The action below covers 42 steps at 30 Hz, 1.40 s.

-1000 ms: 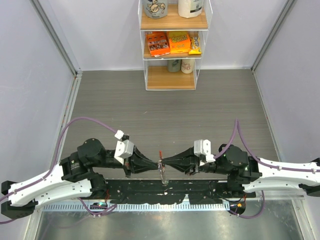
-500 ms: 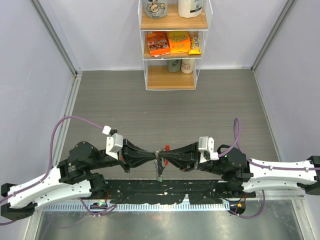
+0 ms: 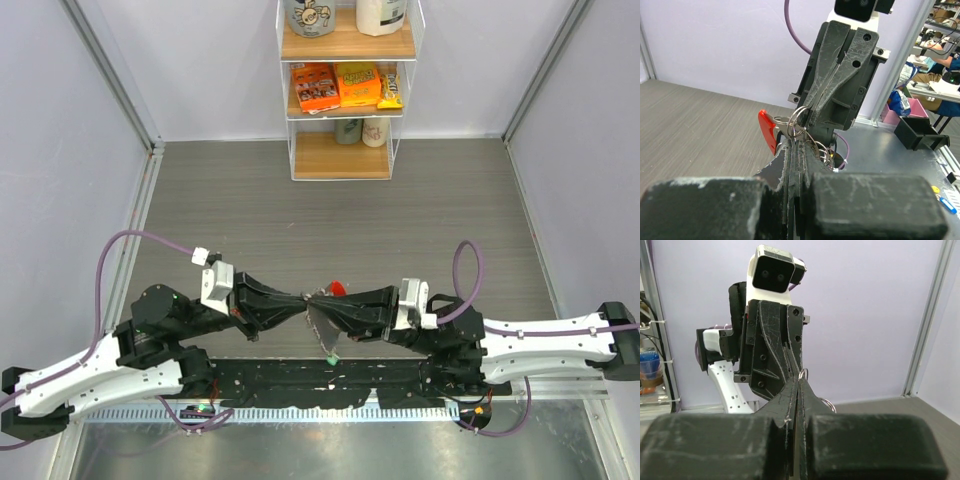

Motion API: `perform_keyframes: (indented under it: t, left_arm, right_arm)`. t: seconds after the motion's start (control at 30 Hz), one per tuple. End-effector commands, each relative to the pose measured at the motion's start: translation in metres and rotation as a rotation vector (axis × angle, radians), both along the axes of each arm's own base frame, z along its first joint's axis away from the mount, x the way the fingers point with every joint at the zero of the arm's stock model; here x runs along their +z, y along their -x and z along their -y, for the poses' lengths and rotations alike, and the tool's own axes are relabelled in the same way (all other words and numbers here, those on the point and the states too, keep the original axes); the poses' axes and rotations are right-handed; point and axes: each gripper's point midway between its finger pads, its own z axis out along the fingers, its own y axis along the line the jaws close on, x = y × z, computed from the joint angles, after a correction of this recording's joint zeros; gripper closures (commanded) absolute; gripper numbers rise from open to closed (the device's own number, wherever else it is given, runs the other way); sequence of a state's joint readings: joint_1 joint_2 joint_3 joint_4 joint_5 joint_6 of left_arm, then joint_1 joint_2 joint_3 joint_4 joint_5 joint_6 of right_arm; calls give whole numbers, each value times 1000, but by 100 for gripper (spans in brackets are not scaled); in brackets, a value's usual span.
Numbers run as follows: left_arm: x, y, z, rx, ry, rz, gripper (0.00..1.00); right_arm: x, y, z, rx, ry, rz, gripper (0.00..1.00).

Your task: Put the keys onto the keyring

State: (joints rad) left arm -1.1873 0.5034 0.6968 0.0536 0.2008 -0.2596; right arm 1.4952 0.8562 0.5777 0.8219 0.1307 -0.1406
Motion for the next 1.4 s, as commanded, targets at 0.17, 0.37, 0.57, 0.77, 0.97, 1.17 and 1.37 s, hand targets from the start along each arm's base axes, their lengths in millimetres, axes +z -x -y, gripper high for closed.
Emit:
perform_keyframes:
  t: [0.17,0.37,0.57,0.77,0.97,1.17,1.37]
  left_arm:
    - [17,2,-7,5,85,5,100]
    - [28,10,-11,-29,117,13,100]
    - [38,24,-14,-102,146,32,100]
    - [42,36,-10,-175,149,51,100]
    - [55,48,-8,-248,186,93,100]
    - [74,68,-6,-367,223,133,98]
    - [75,69,-4,-379,218,128,80]
  right_arm:
    - [22,1,0,-85,-123,107,95]
    - [19,3,-9,-95,-117,161,95]
    - [14,1,-11,-114,-116,186,95]
    - [15,6,-14,-94,-125,208,94]
    - [15,10,-18,-70,-116,226,94]
    - [13,12,-19,-51,-108,231,95]
    - [14,15,-15,-34,-113,234,94]
